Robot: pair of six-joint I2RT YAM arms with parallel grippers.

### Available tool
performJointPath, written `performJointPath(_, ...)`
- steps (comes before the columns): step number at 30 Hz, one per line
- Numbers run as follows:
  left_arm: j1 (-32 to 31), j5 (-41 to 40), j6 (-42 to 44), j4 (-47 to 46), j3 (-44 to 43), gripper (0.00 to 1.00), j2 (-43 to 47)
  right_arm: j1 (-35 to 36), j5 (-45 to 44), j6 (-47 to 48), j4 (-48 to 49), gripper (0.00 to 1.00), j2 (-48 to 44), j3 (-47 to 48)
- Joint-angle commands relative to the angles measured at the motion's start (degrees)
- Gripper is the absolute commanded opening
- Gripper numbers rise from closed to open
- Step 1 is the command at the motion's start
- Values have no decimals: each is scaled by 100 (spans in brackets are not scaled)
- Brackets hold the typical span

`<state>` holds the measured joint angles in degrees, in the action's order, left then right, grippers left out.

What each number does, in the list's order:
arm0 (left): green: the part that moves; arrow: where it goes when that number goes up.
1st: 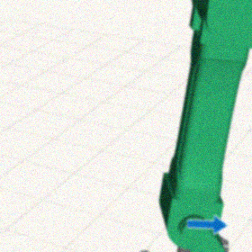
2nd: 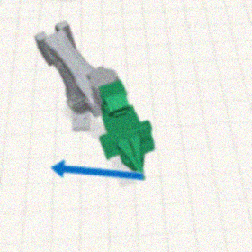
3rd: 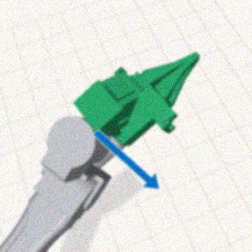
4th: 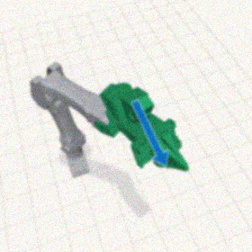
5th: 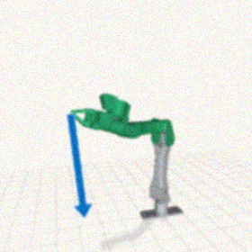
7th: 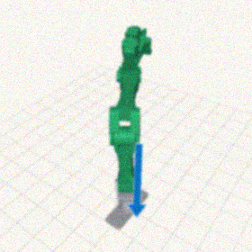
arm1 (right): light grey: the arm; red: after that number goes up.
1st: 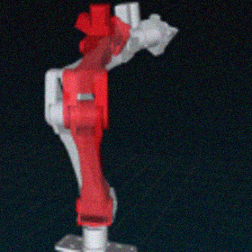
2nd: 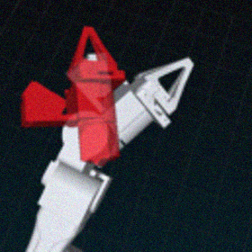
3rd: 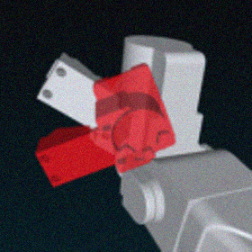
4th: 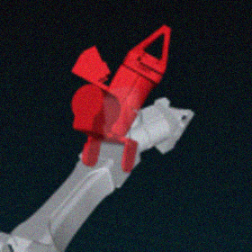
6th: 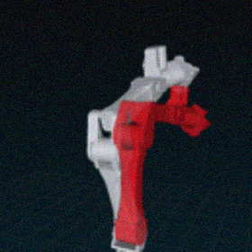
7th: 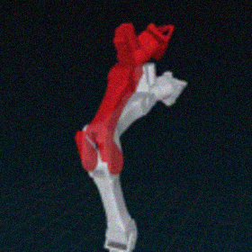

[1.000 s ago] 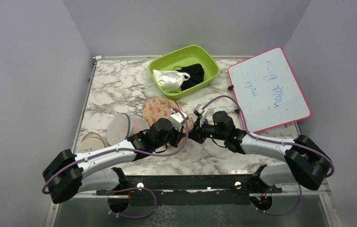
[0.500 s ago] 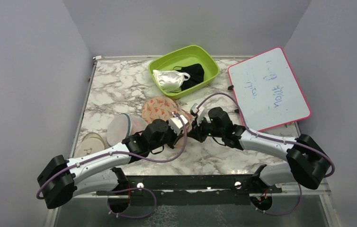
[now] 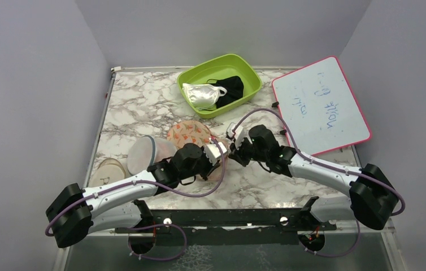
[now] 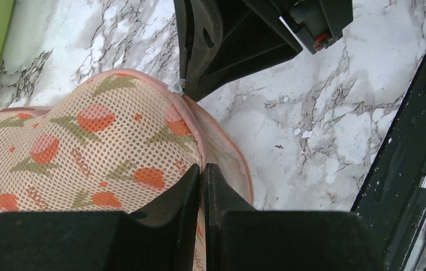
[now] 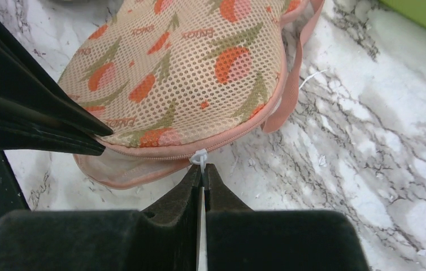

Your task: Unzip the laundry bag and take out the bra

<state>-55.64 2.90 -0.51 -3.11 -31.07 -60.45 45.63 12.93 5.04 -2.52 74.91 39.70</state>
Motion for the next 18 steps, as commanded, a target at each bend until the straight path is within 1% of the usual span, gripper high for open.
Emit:
performJointPath(1, -48, 446, 49, -186, -4, 0, -47, -36, -218, 453, 602, 1, -258, -146)
performJointPath(5, -119, 490, 93, -187, 89, 0, 42, -106, -580, 613, 1434, 1, 102, -299)
performJointPath(7, -144, 415, 79, -205, 122, 0, 59, -305, -407, 429, 1709, 1, 400, -223)
performJointPath(8, -157, 372, 59, -210, 113, 0, 57, -397, -225, 360, 2075, 1, 509, -266)
performJointPath(10, -199, 317, 10, -237, 93, 0, 49, -433, -211, 374, 2518, 1, 724, -380)
performJointPath(14, -245, 312, -10, -327, 128, 0, 47, -480, -538, 423, 2884, 1, 866, -533)
performJointPath(16, -253, 278, -13, -319, 128, 0, -15, -526, -447, 438, 2853, 1, 840, -530)
performJointPath(18, -259, 22, -198, -244, 27, 0, -124, -528, -186, 391, 2643, 1, 788, -437)
